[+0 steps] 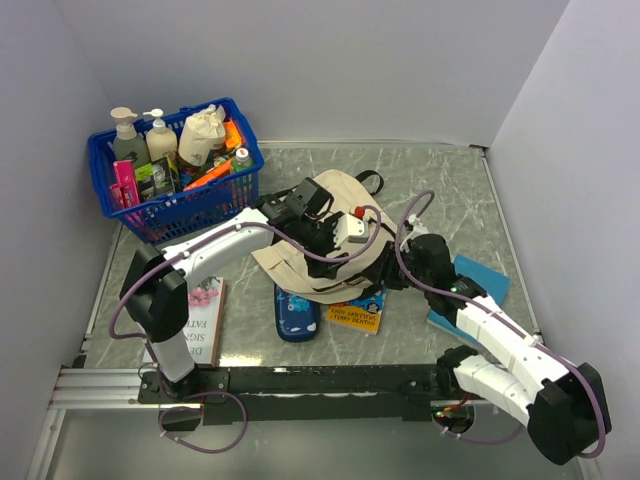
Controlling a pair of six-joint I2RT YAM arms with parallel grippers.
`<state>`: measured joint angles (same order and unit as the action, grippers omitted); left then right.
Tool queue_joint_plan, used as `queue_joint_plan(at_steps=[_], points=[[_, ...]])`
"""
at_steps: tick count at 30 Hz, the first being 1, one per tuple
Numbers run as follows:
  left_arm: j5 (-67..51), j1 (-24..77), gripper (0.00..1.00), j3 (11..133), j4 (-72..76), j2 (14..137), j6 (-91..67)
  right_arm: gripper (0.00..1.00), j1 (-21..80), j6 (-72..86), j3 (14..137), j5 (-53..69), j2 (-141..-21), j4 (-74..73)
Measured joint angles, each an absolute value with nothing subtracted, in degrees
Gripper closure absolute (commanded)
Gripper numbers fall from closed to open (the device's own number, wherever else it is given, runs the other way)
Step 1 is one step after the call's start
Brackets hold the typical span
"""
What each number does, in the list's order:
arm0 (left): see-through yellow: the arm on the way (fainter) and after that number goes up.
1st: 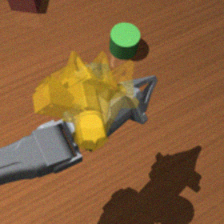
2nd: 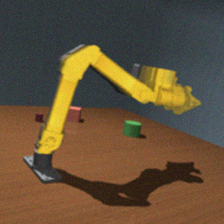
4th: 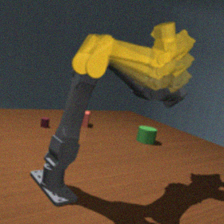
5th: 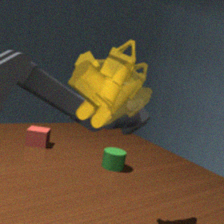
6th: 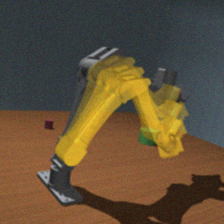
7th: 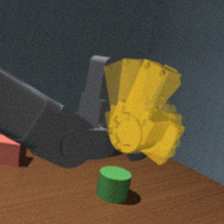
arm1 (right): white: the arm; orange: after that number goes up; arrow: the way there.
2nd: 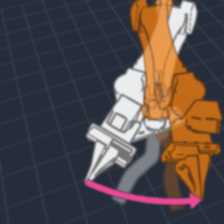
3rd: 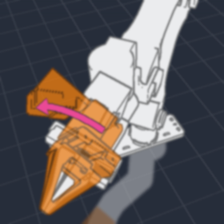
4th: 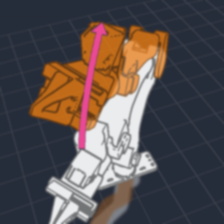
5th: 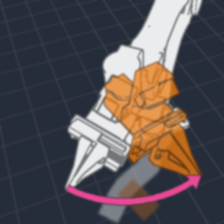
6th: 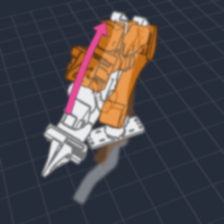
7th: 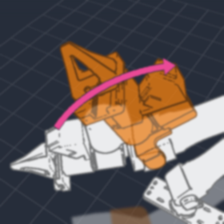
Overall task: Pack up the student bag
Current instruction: Unzip the student bag at the center of the board.
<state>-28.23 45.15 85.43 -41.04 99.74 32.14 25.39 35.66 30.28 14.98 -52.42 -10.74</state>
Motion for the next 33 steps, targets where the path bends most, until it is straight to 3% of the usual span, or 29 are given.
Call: queue_joint_plan(at_steps=[6, 21, 33], points=[[-28.6, 45.2, 0.22, 84.6, -41.4, 99.7, 31.0, 0.62, 26.7, 35.7, 30.2, 13.0, -55.7, -5.9], [-29.7, 46.2, 0.23, 84.8, -41.8, 99.5, 30.2, 0.62, 31.7, 36.8, 26.1, 8.4, -54.2, -4.6], [-28.9, 49.9, 0.24, 86.9, -45.7, 98.3, 31.1, 0.39, 32.0, 36.1, 30.1, 8.8, -59.0, -5.3]])
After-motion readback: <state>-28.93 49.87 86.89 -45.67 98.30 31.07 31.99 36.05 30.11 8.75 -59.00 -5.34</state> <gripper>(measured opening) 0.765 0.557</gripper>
